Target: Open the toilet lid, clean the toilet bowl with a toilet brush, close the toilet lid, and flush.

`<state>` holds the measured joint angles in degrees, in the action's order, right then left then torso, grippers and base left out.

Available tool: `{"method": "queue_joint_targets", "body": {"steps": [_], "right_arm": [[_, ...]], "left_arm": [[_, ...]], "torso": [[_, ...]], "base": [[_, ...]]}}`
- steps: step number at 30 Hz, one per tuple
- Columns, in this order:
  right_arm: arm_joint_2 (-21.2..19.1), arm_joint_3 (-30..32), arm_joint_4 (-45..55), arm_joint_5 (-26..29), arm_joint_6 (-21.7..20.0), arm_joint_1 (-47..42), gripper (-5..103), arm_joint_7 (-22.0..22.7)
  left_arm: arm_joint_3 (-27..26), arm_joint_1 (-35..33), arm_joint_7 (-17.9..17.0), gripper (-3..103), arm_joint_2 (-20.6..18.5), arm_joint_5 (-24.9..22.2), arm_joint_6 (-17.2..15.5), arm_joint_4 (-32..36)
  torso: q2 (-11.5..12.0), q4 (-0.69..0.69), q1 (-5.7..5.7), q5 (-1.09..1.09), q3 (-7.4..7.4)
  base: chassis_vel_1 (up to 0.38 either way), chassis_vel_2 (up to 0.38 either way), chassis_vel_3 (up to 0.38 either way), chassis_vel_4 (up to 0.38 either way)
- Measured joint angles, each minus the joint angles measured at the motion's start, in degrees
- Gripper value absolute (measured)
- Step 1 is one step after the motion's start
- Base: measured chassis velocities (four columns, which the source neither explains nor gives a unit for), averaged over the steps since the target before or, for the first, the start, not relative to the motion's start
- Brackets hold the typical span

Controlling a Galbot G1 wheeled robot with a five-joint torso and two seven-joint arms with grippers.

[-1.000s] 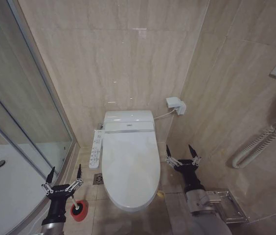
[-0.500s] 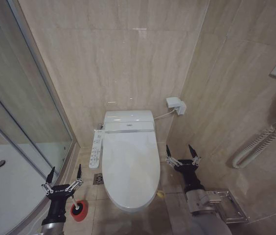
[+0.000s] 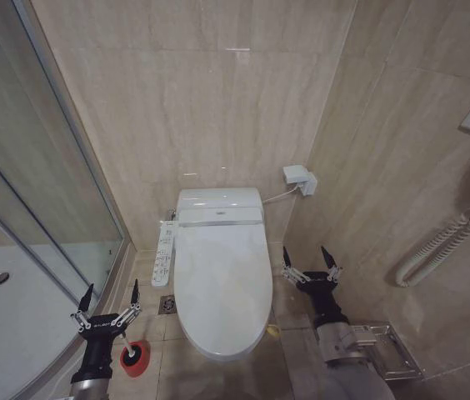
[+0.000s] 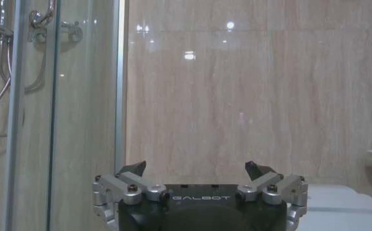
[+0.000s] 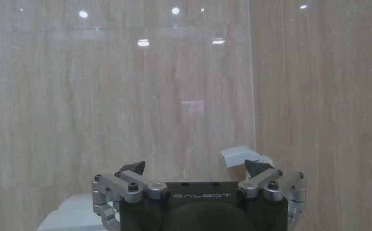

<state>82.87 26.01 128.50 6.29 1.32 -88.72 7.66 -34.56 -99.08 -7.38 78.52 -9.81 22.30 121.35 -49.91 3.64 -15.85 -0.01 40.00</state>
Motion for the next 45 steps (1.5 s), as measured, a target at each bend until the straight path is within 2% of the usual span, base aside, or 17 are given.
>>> {"method": "queue_joint_targets", "body": {"steps": [45], "right_arm": [[0.00, 0.00, 0.00, 0.00, 0.00, 0.00, 100, 0.00]], "left_arm": [[0.00, 0.00, 0.00, 100, 0.00, 0.00, 0.00, 0.00]], "torso": [[0.00, 0.00, 0.00, 0.00, 0.00]], "base": [[0.000, 0.000, 0.000, 0.000]]}}
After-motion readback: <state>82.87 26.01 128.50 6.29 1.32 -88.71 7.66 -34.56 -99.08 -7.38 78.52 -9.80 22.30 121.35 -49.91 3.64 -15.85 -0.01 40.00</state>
